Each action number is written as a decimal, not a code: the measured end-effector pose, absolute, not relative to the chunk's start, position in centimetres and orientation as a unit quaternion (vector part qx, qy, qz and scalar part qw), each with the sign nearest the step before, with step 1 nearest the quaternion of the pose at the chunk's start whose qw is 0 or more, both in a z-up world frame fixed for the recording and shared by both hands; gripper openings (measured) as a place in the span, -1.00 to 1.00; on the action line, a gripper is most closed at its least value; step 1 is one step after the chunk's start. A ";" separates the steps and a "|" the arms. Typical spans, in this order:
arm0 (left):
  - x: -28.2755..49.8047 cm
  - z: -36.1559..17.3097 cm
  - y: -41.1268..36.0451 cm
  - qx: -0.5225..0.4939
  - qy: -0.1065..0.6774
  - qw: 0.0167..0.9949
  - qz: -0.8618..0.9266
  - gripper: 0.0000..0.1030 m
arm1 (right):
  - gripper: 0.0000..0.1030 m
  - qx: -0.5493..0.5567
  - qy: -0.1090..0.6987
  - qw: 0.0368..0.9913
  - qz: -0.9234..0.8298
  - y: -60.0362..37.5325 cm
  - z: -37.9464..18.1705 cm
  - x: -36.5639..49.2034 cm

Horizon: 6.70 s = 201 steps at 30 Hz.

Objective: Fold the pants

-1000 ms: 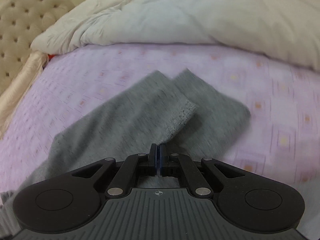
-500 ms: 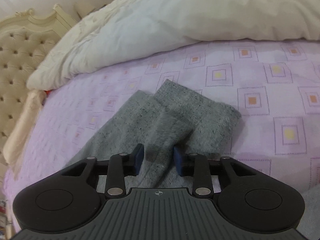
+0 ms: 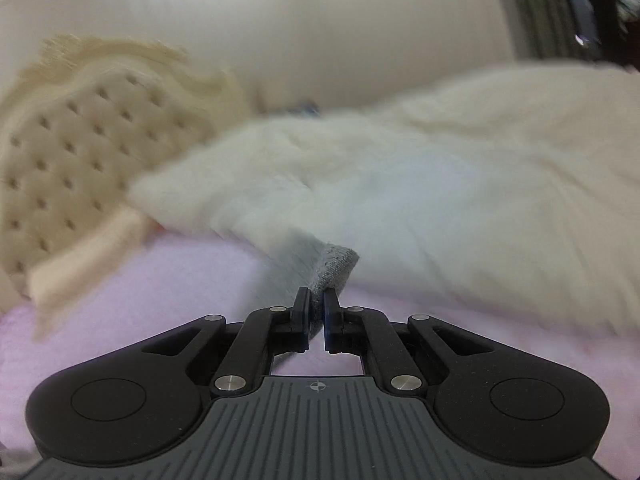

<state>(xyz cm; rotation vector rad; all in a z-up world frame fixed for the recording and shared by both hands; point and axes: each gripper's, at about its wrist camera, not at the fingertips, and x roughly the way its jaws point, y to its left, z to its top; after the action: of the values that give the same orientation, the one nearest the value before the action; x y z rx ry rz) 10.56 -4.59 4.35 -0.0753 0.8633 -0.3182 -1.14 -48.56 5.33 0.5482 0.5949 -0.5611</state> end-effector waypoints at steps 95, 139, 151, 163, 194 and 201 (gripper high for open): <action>16.9 -4.5 20.2 -0.050 0.508 0.860 -0.008 -0.57 | -0.44 -0.466 0.245 0.779 0.340 3.5 -1.8 5.1; 13.2 -2.2 9.6 0.009 0.499 0.862 -0.085 -0.67 | -0.64 -0.295 0.470 0.770 0.316 -5.5 1.4 10.0; 13.9 -4.7 9.2 0.000 0.542 0.838 -0.071 -0.67 | -0.64 -0.163 0.466 0.841 0.222 -16.2 3.1 16.4; 17.3 -6.3 5.8 -0.012 0.549 0.832 -0.081 -0.67 | -0.64 -0.127 0.472 0.851 0.195 -21.6 -0.4 18.9; 16.9 -6.5 5.4 0.001 0.539 0.837 -0.089 -0.67 | -0.92 -0.150 0.441 0.857 0.219 -20.1 -1.2 20.6; 16.9 -6.5 5.6 -0.010 0.538 0.838 -0.090 -0.67 | -0.48 -0.078 0.393 0.866 0.299 -17.0 2.3 22.6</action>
<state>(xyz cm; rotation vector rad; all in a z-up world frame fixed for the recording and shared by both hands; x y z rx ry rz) 16.88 5.61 -6.49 -0.0212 1.1372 -0.1897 22.65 -17.01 2.34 -0.1640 0.8231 0.6265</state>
